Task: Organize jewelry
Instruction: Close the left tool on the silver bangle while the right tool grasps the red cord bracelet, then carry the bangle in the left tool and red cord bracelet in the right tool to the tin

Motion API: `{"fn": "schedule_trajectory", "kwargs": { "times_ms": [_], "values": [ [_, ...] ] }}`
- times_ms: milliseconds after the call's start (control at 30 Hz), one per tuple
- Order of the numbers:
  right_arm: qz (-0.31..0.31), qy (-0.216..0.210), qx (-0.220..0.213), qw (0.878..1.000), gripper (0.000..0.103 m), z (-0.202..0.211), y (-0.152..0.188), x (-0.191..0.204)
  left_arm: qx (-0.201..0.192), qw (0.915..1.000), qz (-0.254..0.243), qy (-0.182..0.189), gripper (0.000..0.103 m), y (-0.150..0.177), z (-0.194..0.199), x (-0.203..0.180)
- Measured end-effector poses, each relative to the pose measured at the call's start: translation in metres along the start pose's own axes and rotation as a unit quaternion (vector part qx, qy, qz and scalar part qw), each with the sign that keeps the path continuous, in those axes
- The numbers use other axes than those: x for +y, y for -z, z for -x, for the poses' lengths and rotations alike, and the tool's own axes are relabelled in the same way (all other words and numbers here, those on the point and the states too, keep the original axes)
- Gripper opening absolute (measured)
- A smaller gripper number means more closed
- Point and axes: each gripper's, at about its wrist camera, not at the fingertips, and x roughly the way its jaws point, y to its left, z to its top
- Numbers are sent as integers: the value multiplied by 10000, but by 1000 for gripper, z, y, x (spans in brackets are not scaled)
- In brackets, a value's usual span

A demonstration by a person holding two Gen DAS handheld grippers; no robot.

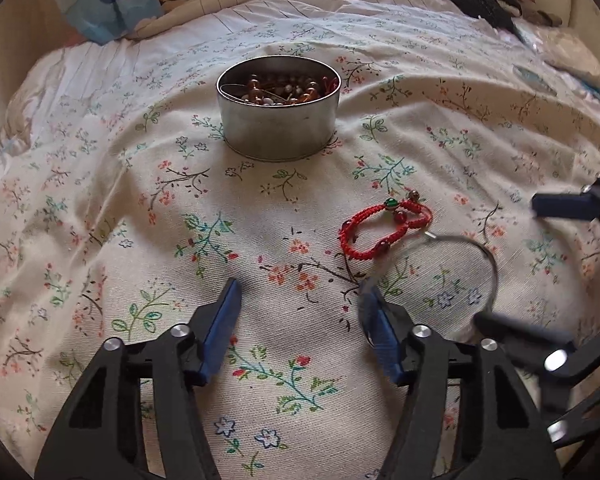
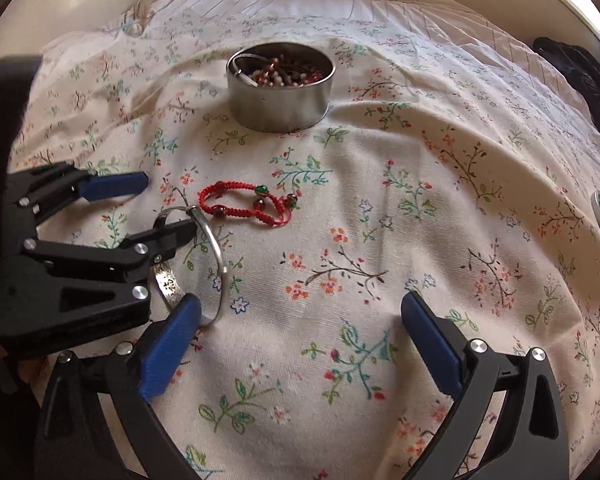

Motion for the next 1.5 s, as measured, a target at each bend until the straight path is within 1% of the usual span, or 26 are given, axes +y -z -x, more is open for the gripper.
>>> {"fn": "schedule_trajectory", "kwargs": {
  "times_ms": [67, 133, 167, 200, 300, 400, 467, 533, 600, 667, 767, 800, 867, 967, 1067, 1100, 1167, 1200, 1233, 1267, 1300, 1333, 1367, 1400, 1467, 1500],
  "values": [
    [-342, -26, -183, 9992, 96, 5, -2, -13, -40, 9993, -95, -370, 34, 2, 4, -1],
    [-614, 17, -296, 9977, 96, 3, -7, -20, -28, 9983, 109, -569, 27, 2, 7, 9],
    [-670, 14, -338, 9972, 96, 1, -12, -20, -4, 9980, 283, -564, 23, 2, 7, 17],
    [-661, -4, -362, 9972, 96, -3, -16, -17, 12, 9976, 468, -519, 22, 2, 7, 26],
    [-388, 107, -329, 9987, 96, -17, -32, -3, 38, 9957, 882, -275, 16, 4, 8, 45],
    [-99, 130, -326, 9993, 96, -29, -46, 10, 26, 9954, 940, -167, 10, 5, 8, 48],
    [29, 35, -275, 9996, 96, -38, -56, 18, 14, 9958, 911, -96, 6, 6, 8, 47],
    [219, 141, -161, 9995, 96, -50, -62, 27, 48, 9958, 907, -73, 6, 7, 6, 47],
    [380, 212, 109, 9990, 96, -67, -63, 33, 98, 9956, 929, -69, 6, 7, 3, 48],
    [339, 439, 174, 9983, 96, -72, -61, 28, 130, 9955, 934, -61, 6, 7, 2, 48],
    [-115, 1157, 85, 9932, 96, -59, -54, -2, 141, 9956, 929, -61, 6, 7, 1, 48],
    [-362, 1145, 75, 9927, 96, -54, -50, -16, 139, 9956, 925, -64, 6, 7, 1, 48],
    [-693, 881, -56, 9937, 95, -45, -42, -32, 112, 9960, 878, -66, 6, 6, 1, 46],
    [-713, 441, -341, 9959, 95, -33, -38, -31, 62, 9967, 803, -44, 6, 5, 2, 43],
    [-509, 303, -422, 9974, 93, -33, -42, -19, 44, 9969, 781, 3, 4, 4, 0, 41],
    [-444, 278, -385, 9979, 90, -37, -44, -14, 47, 9970, 768, 2, 4, 3, 0, 41],
    [-340, 241, -282, 9987, 77, -44, -46, -8, 29, 9972, 744, -1, 4, 2, 0, 39],
    [-334, 177, -264, 9989, 74, -46, -45, -7, 15, 9974, 715, 7, 3, 2, 0, 38],
    [-338, 126, -249, 9990, 68, -47, -46, -8, 3, 9977, 673, 14, 3, 1, -1, 36],
    [-337, 148, -203, 9991, 57, -49, -47, -8, 0, 9980, 624, 15, 3, 0, -2, 34],
    [-329, 177, -126, 9992, 50, -52, -46, -8, -7, 9984, 569, 18, 3, -2, -3, 32],
    [-317, 155, -101, 9993, 45, -52, -45, -7, -21, 9987, 508, 35, 3, -3, -3, 29],
    [-315, 142, -76, 9994, 37, -52, -45, -6, -43, 9990, 447, 66, 3, -4, -2, 26],
    [-333, 117, -67, 9994, 32, -51, -44, -6, -67, 9991, 400, 106, 3, -4, -1, 23],
    [-500, -66, -94, 9987, 16, -47, -41, -10, -111, 9989, 382, 256, 3, -5, 1, 21],
    [-634, -202, -124, 9977, 15, -44, -41, -14, -127, 9986, 399, 319, 3, -5, 2, 20]
  ]
}}
